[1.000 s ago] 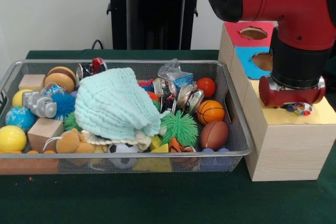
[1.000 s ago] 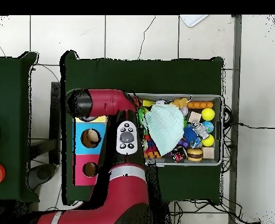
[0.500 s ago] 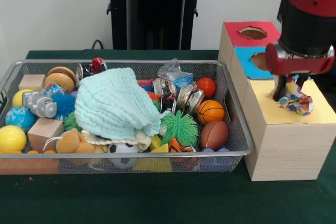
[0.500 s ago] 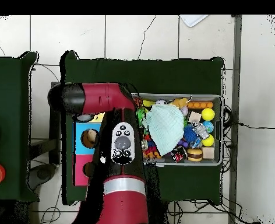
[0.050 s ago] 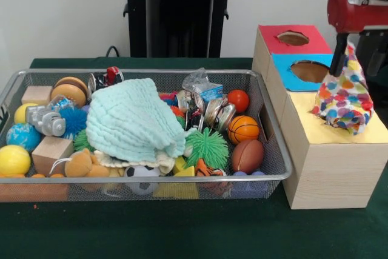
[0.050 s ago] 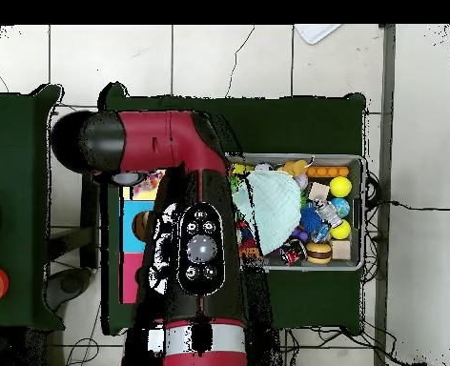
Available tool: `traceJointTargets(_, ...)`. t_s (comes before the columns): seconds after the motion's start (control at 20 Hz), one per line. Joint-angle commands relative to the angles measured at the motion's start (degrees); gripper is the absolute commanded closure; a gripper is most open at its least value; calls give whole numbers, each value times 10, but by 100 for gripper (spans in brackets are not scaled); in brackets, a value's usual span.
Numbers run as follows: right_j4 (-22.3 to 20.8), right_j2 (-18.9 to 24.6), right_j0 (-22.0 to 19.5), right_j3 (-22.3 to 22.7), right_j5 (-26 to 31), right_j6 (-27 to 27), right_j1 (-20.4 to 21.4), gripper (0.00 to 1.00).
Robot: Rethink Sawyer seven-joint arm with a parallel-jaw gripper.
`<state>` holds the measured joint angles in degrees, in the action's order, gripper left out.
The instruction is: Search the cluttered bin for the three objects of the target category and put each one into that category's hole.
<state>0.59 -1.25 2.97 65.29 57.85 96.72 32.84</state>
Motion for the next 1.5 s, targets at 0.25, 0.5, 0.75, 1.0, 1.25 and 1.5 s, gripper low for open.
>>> traceJointTargets(0.25, -25, 30, -27, 34, -45, 21, -31, 100)
traceJointTargets(0.5, -29, 30, -27, 42, -54, 16, -30, 100)
traceJointTargets(0.75, -26, 29, -28, 35, -23, 11, -19, 100)
traceJointTargets(1.0, -18, 35, -28, 33, 4, 12, -18, 100)
traceJointTargets(1.25, -5, 39, -29, 45, -5, 32, -20, 0)
traceJointTargets(1.5, -8, 33, -23, 46, 2, 36, -11, 0)
